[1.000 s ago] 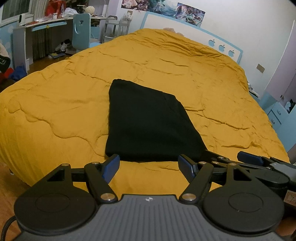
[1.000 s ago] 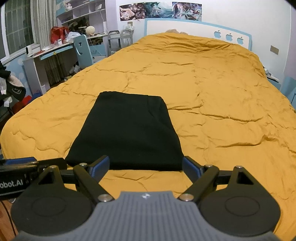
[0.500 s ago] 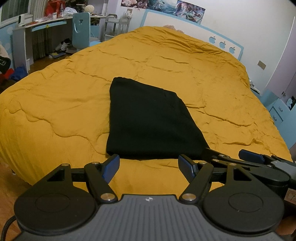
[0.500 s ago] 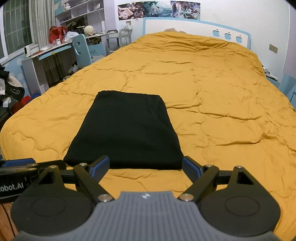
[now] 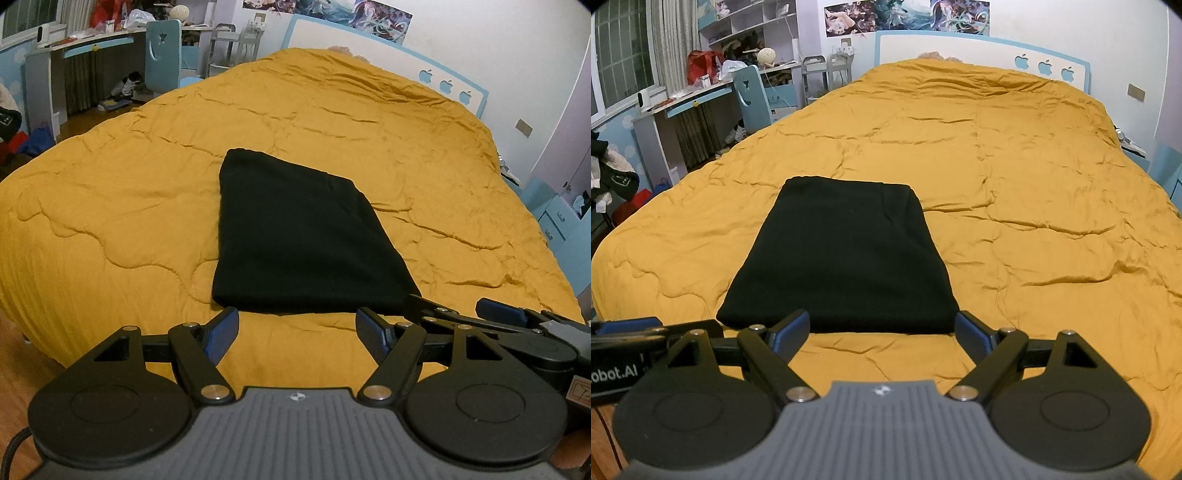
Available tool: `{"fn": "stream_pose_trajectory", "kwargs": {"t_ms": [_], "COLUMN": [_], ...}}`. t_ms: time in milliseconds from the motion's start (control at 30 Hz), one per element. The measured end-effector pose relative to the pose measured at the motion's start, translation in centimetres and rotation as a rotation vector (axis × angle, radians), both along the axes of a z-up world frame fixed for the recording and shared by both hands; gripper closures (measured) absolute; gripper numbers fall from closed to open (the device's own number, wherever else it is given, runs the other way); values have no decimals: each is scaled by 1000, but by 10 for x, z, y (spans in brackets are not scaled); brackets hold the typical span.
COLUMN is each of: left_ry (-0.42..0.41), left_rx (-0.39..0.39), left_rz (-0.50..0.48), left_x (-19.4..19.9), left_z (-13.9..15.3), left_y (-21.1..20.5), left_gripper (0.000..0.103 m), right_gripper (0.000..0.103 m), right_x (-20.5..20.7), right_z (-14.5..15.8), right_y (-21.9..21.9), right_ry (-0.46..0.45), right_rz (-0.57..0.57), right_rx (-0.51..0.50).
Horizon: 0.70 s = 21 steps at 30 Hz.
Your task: Fold small clothes
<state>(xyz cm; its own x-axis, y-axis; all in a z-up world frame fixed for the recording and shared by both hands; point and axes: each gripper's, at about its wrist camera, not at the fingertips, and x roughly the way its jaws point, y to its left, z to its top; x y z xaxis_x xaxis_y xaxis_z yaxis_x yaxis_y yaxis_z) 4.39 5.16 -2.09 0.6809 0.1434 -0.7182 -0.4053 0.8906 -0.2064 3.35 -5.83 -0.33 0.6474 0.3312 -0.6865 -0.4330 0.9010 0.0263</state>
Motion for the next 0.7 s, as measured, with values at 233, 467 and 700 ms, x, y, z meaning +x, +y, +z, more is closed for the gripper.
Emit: {"fn": "stream_pose_trajectory", "kwargs": {"t_ms": [233,467,700], "left_ry": [5,8,16], "left_rx": [9,2,18], "left_rz": [1,3,4], "left_x": [2,1,1], "left_z": [1,2,1], "left_y": [0,0,1], "left_gripper": [19,19,19], "right_gripper": [21,21,21], "right_x": [1,1,1], "right_z": [-1,-2,-3], "right_y": [2,3,4], "right_ry": [0,-1,0], "right_rz": [-2,-1,-1], "right_rx": [-6,-10,-16]}}
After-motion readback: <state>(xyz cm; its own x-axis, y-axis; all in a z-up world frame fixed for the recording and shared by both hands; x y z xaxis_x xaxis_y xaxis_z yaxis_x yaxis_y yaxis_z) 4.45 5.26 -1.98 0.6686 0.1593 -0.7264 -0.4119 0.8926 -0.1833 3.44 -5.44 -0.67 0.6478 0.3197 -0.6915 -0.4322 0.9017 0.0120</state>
